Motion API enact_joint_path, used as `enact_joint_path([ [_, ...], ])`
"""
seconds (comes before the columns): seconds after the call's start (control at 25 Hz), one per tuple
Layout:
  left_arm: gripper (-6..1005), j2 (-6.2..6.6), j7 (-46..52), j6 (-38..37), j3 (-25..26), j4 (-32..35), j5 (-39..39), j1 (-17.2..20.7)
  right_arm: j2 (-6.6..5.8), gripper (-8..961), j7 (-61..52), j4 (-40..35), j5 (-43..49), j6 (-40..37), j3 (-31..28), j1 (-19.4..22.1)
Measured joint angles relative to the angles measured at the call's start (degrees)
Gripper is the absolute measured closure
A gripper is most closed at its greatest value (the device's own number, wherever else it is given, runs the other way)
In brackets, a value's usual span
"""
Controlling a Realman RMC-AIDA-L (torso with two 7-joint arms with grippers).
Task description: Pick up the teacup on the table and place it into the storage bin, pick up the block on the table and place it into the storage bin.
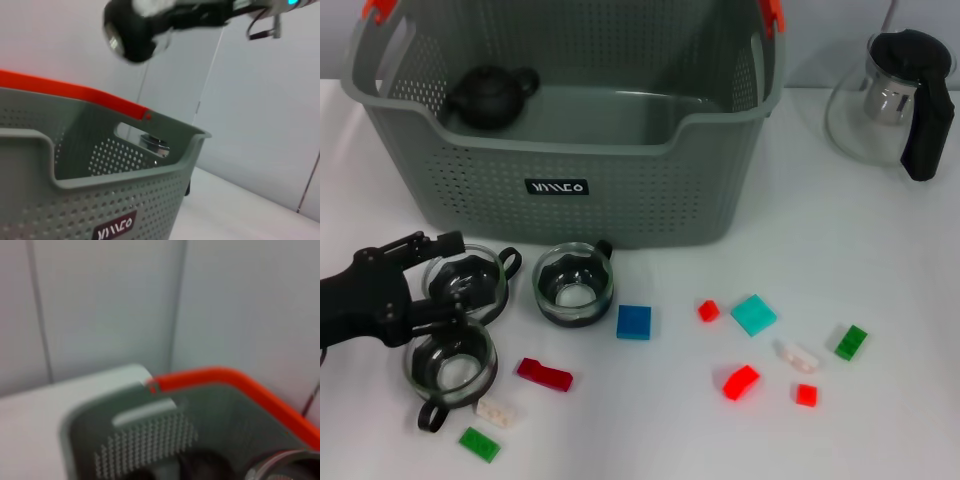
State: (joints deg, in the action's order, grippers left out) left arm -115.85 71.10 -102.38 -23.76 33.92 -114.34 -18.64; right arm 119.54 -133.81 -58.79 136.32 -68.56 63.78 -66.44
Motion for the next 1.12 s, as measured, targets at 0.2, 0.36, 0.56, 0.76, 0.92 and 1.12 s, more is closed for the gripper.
enact_joint_path([
  [0.2, 114, -0.58, 0.0, 0.08, 1.62, 0.0, 0.0, 0.03, 0.26, 897, -1.43, 16.18, 5.28, 9.69, 0.23, -8.77],
  [0.36, 114, -0.96, 0.0, 0.11, 2.15, 0.0, 0.0, 0.29, 0.62, 897, -2.6, 26.96, 6.96, 18.73, 1.47, -12.18],
  [0.56, 114, -1.14, 0.0, 0.17, 2.66, 0.0, -0.01, 0.53, 0.97, 897, -2.52, 33.41, 6.48, 24.49, 2.79, -12.78],
  [0.76, 114, -1.14, 0.0, 0.17, 2.67, 0.0, -0.01, 0.63, 1.25, 897, -0.53, 38.36, 3.99, 28.55, 3.1, -12.62],
  [0.92, 114, -1.22, 0.0, 0.17, 2.67, -0.07, -0.01, 0.55, 1.29, 897, 0.65, 41.08, 1.82, 31.0, 3.78, -12.25],
  [1.12, 114, -1.33, 0.0, 0.17, 2.67, -0.09, -0.01, 0.39, 1.39, 897, 0.77, 43.0, 1.63, 32.33, 4.59, -11.67],
])
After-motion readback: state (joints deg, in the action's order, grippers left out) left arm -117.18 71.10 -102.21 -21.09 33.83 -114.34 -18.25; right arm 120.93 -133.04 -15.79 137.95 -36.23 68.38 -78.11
